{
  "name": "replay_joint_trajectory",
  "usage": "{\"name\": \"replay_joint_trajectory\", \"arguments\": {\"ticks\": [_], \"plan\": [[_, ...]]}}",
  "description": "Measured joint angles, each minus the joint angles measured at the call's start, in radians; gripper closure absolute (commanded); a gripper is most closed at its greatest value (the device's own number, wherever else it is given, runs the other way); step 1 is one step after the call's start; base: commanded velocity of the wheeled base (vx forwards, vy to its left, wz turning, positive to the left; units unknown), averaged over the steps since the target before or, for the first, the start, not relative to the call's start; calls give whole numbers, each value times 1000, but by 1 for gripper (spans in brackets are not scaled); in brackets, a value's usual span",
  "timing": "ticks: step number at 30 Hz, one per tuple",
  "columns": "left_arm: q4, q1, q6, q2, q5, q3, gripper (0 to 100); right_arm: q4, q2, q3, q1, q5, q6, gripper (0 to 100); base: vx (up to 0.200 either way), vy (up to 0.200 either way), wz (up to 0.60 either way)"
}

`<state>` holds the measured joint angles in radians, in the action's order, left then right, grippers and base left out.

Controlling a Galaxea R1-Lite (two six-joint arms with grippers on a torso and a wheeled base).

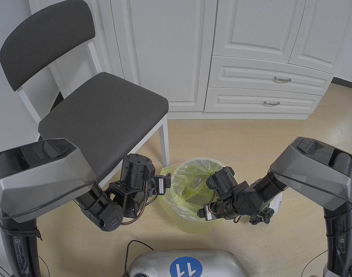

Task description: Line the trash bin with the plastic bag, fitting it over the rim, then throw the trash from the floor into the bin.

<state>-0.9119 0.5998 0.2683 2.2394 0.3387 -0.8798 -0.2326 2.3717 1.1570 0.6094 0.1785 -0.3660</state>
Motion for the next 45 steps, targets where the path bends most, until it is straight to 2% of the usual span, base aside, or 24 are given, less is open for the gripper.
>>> {"name": "replay_joint_trajectory", "arguments": {"ticks": [7,13,22,26,33,41,45], "plan": [[0,4,1,41,0,-15,0,21,-30,-45,23,-15,64,0,0,0,0],[0,-2,1,93,-6,-56,0,16,-2,-42,25,-16,71,0,0,0,0],[38,-56,1,218,-93,-214,0,32,58,4,8,-18,61,0,0,0,0],[111,-82,0,256,-114,-270,0,58,70,21,8,-18,62,0,0,0,0],[336,-111,-4,292,-124,-407,0,86,78,36,10,-18,64,0,0,0,0],[478,-134,-29,350,-170,-550,0,88,78,34,12,-18,60,0,0,0,0],[606,-143,-37,380,-197,-641,0,87,65,24,14,-17,61,0,0,0,0]]}}
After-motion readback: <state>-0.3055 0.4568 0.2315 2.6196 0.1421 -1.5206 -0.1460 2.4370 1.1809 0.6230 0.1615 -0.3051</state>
